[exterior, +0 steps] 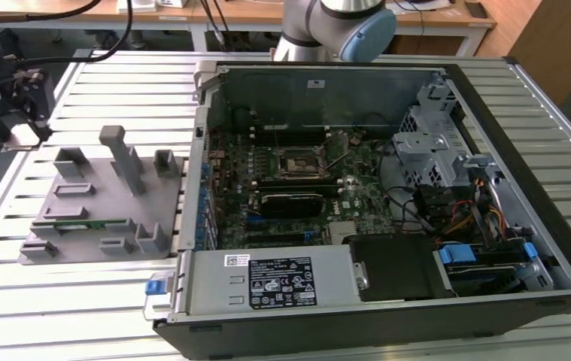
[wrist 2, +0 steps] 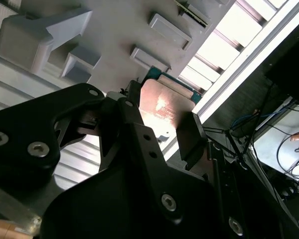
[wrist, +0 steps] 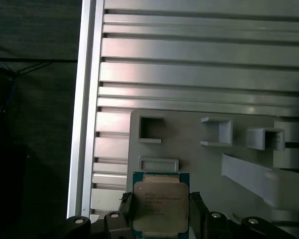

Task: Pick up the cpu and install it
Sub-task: 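Pick up the cpu and move it towards the insertion slot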

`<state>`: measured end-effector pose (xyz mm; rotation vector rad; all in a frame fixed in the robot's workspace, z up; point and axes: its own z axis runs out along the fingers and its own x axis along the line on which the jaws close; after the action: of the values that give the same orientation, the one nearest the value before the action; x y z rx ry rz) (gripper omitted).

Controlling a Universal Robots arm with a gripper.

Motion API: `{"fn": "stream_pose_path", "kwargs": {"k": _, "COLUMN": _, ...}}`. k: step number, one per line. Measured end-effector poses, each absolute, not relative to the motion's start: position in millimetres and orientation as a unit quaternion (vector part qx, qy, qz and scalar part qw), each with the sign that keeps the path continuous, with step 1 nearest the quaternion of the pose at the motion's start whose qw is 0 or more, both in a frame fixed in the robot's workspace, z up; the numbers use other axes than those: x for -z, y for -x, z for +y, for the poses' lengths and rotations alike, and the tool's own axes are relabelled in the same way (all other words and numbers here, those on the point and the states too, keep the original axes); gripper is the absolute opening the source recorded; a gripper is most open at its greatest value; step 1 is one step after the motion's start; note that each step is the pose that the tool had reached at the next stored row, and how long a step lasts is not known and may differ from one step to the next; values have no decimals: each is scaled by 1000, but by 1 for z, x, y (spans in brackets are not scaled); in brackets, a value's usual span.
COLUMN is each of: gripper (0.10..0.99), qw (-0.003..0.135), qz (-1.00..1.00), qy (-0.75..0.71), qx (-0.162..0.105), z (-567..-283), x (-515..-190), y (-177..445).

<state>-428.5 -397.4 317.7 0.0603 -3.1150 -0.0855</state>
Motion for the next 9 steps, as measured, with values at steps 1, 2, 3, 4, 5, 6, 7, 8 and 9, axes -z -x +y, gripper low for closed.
{"fn": "stream_pose_path", "kwargs": {"k": 1, "gripper": 533, "qw": 12, "qz": -999, "qy": -19, "qx": 27, "z": -397, "x": -319, "y": 428}}
{"fn": "stream_pose_path", "kwargs": {"k": 2, "gripper": 533, "qw": 12, "qz": -999, "qy": -19, "qx": 27, "z": -397, "x": -320, "y": 429}}
{"fn": "stream_pose_path", "kwargs": {"k": 3, "gripper": 533, "qw": 12, "qz": -999, "qy": -19, "qx": 27, "z": -397, "x": -321, "y": 429}}
{"fn": "stream_pose_path", "kwargs": {"k": 4, "gripper": 533, "qw": 12, "qz": -999, "qy": -19, "qx": 27, "z": -397, "x": -322, "y": 428}}
{"fn": "stream_pose_path", "kwargs": {"k": 5, "gripper": 533, "qw": 12, "qz": -999, "qy": -19, "qx": 27, "z": -396, "x": -322, "y": 428}}
{"fn": "stream_pose_path", "kwargs": {"k": 6, "gripper": 533, "qw": 12, "qz": -999, "qy": -19, "qx": 27, "z": -396, "x": -323, "y": 428}}
{"fn": "stream_pose_path", "kwargs": {"k": 7, "gripper": 533, "qw": 12, "qz": -999, "qy": -19, "qx": 27, "z": -396, "x": -324, "y": 428}}
{"fn": "stream_pose_path", "kwargs": {"k": 8, "gripper": 533, "qw": 12, "qz": -999, "qy": -19, "qx": 27, "z": -396, "x": -325, "y": 428}}
{"fn": "stream_pose_path", "kwargs": {"k": 9, "gripper": 533, "qw": 12, "qz": -999, "qy": -19, "qx": 27, "z": -396, "x": -326, "y": 428}}
